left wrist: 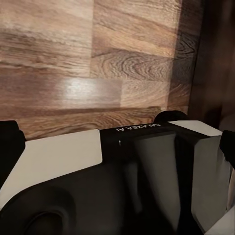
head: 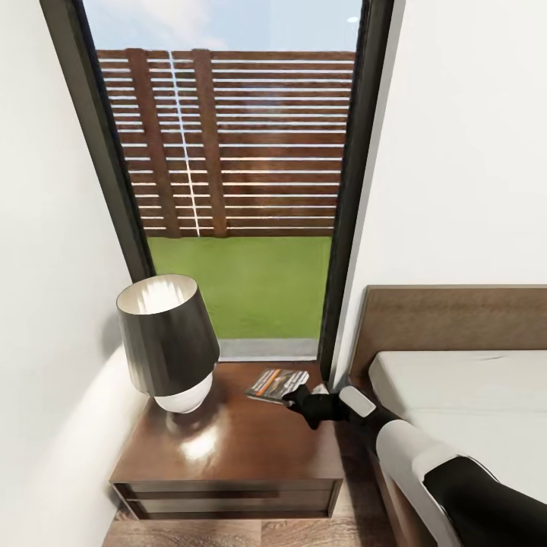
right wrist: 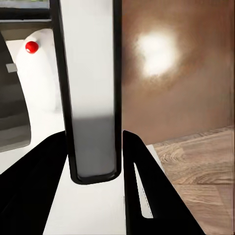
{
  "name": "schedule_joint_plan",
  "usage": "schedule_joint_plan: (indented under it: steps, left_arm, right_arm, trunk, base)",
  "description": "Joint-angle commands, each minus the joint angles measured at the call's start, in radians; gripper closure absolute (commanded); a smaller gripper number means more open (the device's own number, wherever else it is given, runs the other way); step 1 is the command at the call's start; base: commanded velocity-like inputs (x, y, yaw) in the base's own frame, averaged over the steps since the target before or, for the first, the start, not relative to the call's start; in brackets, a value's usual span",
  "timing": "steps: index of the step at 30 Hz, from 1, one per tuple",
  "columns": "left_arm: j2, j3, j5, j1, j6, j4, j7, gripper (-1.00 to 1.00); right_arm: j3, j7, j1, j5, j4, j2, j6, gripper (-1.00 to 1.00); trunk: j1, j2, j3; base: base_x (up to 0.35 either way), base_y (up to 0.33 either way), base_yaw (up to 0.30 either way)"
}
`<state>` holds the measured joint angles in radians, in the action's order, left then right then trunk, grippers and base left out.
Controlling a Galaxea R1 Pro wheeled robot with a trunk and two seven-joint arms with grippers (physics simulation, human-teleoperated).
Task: In the bedroom, move the book from the bed onto either nightstand, and place the two sandals side by side next to the bed.
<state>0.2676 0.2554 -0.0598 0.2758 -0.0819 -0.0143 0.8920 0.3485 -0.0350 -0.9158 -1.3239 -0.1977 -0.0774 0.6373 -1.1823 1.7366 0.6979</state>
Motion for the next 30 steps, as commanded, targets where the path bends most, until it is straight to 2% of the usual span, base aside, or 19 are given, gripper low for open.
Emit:
schedule_joint_plan:
  steps: [1,4,19,30]
  left_arm:
    - [0.000,0.008,-0.006,0.000,-0.009,-0.001,0.004,-1.00]
    - [0.001,0.008,-0.006,0.000,-0.009,-0.001,0.008,-1.00]
    - [0.004,0.008,-0.005,0.000,-0.009,-0.001,0.018,-1.00]
    - [0.003,0.009,-0.002,0.000,-0.011,-0.001,0.019,-1.00]
  right_arm:
    - [0.004,-0.002,-0.001,-0.003,0.000,0.003,-0.001,1.00]
    - [0.003,0.000,0.000,-0.003,0.000,0.007,-0.013,1.00]
    - [0.001,0.040,-0.008,-0.003,0.000,0.011,-0.044,1.00]
    - [0.002,0.045,-0.011,-0.004,-0.002,0.004,-0.046,1.00]
  trunk:
    - [0.000,0.000,0.001]
    - [0.000,0.000,0.001]
    - [-0.057,0.105,0.048]
    - [-0.100,0.182,0.082]
  base:
    - [0.000,0.000,0.000]
    - [0.000,0.000,0.000]
    - [0.000,0.000,0.000]
    - [0.000,0.000,0.000]
